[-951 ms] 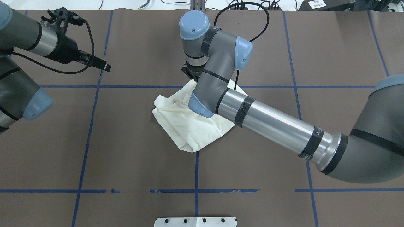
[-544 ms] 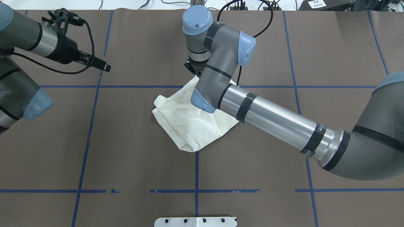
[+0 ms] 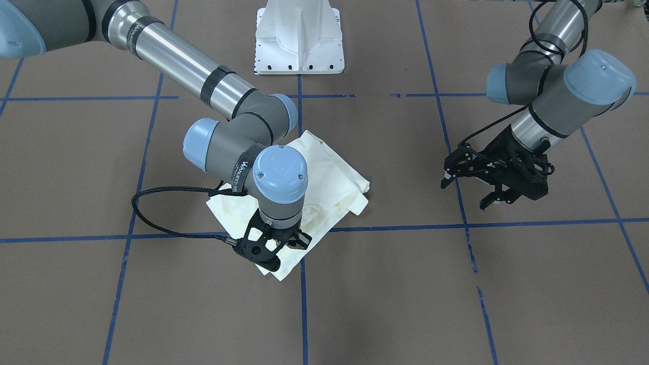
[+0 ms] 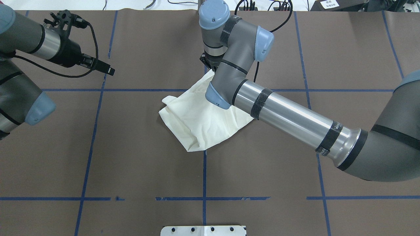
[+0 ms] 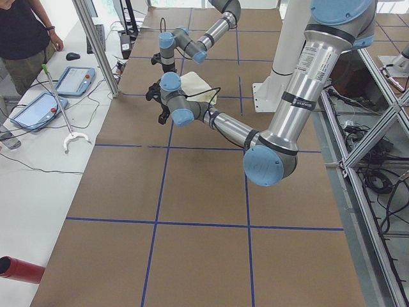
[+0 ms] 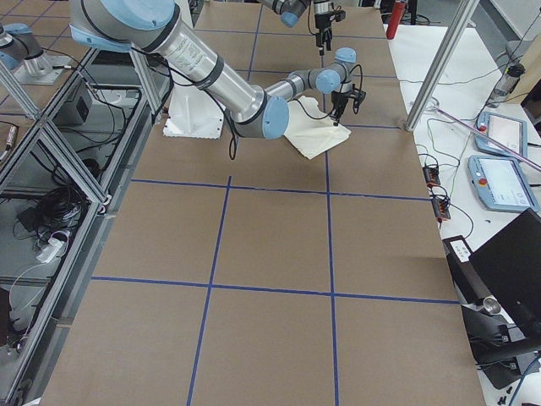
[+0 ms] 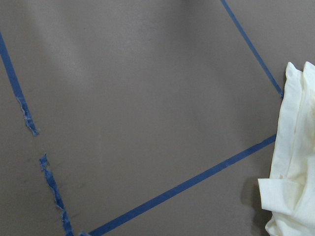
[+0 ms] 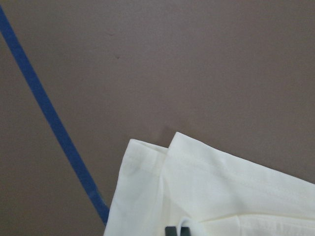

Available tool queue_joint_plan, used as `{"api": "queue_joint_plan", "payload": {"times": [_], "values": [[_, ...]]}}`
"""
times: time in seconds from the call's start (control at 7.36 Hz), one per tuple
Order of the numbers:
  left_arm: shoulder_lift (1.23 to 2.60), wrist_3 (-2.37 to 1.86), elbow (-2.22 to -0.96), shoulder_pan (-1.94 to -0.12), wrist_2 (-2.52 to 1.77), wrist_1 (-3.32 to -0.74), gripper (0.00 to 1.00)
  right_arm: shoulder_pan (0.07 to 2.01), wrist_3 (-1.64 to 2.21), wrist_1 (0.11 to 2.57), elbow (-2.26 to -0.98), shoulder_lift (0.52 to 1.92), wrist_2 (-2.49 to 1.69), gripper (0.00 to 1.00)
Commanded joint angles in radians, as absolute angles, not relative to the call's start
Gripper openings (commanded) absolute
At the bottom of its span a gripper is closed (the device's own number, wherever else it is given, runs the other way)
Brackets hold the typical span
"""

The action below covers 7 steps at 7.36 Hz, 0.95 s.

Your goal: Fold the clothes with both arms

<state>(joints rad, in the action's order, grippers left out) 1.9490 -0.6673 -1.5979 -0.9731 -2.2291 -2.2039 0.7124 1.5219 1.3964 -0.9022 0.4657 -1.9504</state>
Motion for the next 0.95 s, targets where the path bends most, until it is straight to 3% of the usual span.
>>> {"api": "queue_joint_plan", "payload": {"times": [0.0,0.27,0.41,0.82], "values": [[1.954,-0.667,-1.597,-0.973,-2.230,-2.200,1.00,0.715,1.516,1.376,-0.900,0.459,-1.945,0.99],[1.950,-0.655,-1.601,-1.001,-2.244,-2.200,1.00,0.759,1.505,1.391,-0.955,0.446,-2.027,1.00],[1.945,-0.600,-1.600,-1.034,-2.265,-2.189,1.00,0.791,1.500,1.508,-1.041,0.463,-2.073,1.00],[1.827,-0.436,-1.603,-1.181,-2.260,-2.175,1.00,0.885,1.162,1.843,-1.572,0.815,-2.077,1.00]]}}
